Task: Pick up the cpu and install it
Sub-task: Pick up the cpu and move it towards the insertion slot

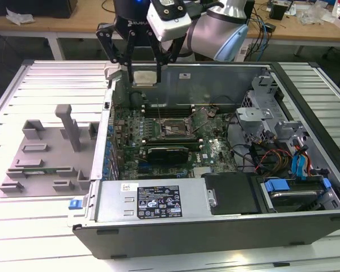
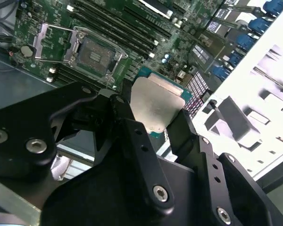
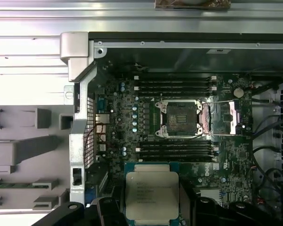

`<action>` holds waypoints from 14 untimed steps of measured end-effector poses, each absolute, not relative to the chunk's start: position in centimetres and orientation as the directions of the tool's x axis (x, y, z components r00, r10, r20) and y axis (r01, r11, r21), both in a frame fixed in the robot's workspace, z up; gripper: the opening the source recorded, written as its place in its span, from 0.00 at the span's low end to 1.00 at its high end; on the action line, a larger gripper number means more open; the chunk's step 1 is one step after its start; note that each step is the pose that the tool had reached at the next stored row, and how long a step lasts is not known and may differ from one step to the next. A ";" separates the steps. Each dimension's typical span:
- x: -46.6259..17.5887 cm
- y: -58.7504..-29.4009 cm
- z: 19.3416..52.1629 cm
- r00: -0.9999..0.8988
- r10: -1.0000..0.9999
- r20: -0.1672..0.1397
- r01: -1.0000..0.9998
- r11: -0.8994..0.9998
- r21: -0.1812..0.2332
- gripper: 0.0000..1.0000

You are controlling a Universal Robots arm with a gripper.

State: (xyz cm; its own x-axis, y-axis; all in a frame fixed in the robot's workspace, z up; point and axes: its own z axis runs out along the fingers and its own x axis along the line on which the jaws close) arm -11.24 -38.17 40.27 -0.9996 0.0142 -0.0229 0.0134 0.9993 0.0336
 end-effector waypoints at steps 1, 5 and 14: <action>-10.9 -38.2 40.3 -1.000 0.014 -0.023 0.013 0.999 0.034 0.55; -9.5 -38.2 40.3 -1.000 0.014 -0.023 0.013 0.999 0.034 0.55; -7.7 -38.2 39.7 -1.000 0.014 -0.023 0.013 0.999 0.034 0.55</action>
State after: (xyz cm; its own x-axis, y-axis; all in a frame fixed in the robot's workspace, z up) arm -7.67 -38.17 39.69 -0.9996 0.0141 -0.0230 0.0133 0.9993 0.0339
